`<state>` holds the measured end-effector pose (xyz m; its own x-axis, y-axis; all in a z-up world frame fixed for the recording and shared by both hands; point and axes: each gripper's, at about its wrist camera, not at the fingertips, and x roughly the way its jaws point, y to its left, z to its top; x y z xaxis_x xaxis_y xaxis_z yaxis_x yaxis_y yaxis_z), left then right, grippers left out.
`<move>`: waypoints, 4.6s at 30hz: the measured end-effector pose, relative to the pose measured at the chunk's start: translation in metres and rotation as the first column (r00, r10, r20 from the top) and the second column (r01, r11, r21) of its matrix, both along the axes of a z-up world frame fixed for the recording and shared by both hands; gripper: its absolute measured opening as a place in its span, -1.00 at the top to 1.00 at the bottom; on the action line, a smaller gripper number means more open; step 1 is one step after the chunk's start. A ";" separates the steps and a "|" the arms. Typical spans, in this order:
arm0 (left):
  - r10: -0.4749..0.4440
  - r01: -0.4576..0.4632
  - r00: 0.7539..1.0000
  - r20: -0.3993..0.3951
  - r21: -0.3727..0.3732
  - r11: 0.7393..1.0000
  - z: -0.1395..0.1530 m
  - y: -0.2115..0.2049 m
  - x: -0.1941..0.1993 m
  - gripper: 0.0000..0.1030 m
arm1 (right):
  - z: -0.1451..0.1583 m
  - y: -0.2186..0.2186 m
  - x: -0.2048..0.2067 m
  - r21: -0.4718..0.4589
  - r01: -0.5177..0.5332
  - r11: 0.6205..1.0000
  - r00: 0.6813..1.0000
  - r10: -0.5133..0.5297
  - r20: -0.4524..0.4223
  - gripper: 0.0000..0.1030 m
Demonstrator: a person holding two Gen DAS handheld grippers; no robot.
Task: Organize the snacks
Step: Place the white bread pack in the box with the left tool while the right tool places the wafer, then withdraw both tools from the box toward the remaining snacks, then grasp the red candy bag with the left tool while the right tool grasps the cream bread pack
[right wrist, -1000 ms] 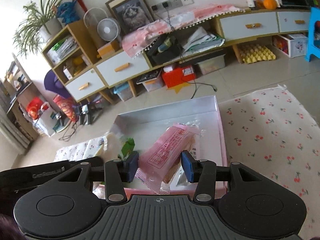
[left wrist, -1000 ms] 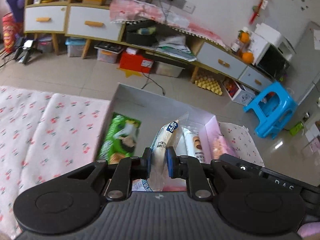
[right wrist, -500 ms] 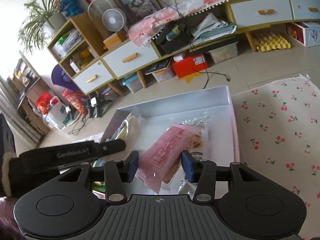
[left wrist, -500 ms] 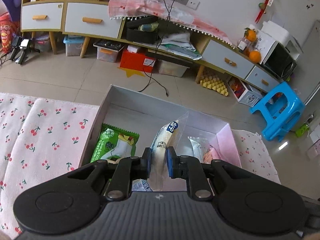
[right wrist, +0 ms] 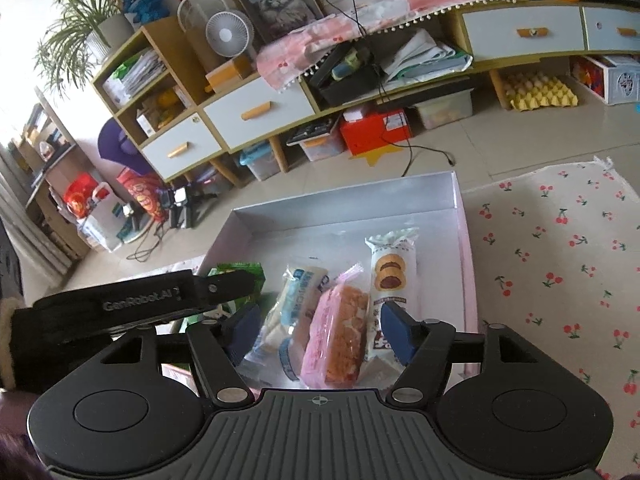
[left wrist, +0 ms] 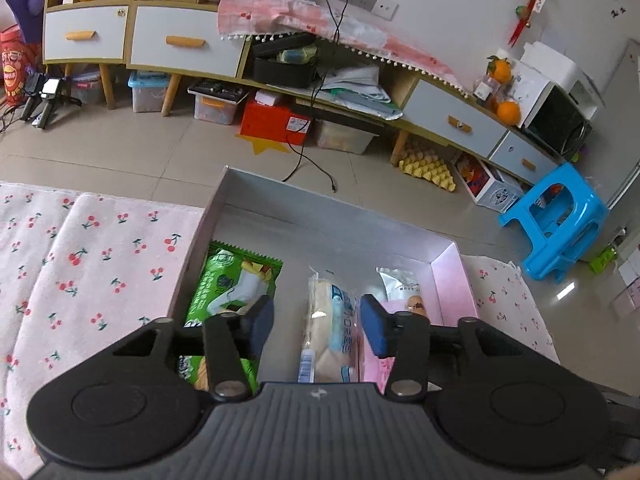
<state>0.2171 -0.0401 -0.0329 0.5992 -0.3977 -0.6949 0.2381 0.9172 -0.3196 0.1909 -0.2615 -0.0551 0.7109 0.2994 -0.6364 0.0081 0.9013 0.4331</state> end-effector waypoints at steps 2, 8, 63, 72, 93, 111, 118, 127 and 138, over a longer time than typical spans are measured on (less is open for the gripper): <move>-0.002 0.002 1.000 0.012 0.014 1.000 0.004 0.002 -0.005 0.05 | 0.003 0.002 -0.004 -0.019 -0.003 1.000 1.000 0.003 -0.001 -0.32; 0.007 -0.007 0.999 0.034 0.007 1.000 0.019 0.014 -0.026 -0.12 | 0.014 0.006 -0.019 -0.039 0.003 0.999 1.000 -0.003 -0.004 -0.38; -0.019 -0.010 0.992 0.122 0.231 0.973 -0.023 0.081 -0.162 -0.98 | -0.017 0.073 -0.169 -0.346 0.034 0.938 0.999 -0.027 0.025 -0.73; -0.239 0.214 0.967 0.086 0.232 0.949 -0.045 0.045 -0.188 -0.98 | -0.043 0.048 -0.193 -0.388 0.027 0.921 1.000 -0.028 0.003 -0.73; -0.547 0.488 0.832 0.092 0.348 0.801 -0.049 -0.026 -0.188 -0.65 | -0.055 0.010 -0.201 -0.411 0.028 0.911 0.998 -0.046 -0.033 -0.72; -0.441 0.404 0.897 0.008 0.385 0.830 -0.042 -0.025 -0.190 0.12 | -0.045 0.006 -0.185 -0.235 0.097 0.967 0.992 -0.113 -0.056 -0.72; -0.294 0.270 0.956 0.013 0.362 0.893 -0.033 -0.004 -0.185 0.12 | -0.047 0.007 -0.172 -0.176 0.176 0.969 0.974 -0.197 -0.110 -0.72; -0.150 0.168 0.986 -0.077 0.346 0.923 -0.046 0.020 -0.176 0.10 | -0.053 0.020 -0.159 -0.263 0.259 0.930 0.938 -0.307 -0.162 -0.57; -0.204 0.219 0.976 -0.079 0.343 0.914 -0.048 0.022 -0.173 -0.02 | -0.051 0.032 -0.157 -0.311 0.174 0.934 0.964 -0.226 -0.140 0.07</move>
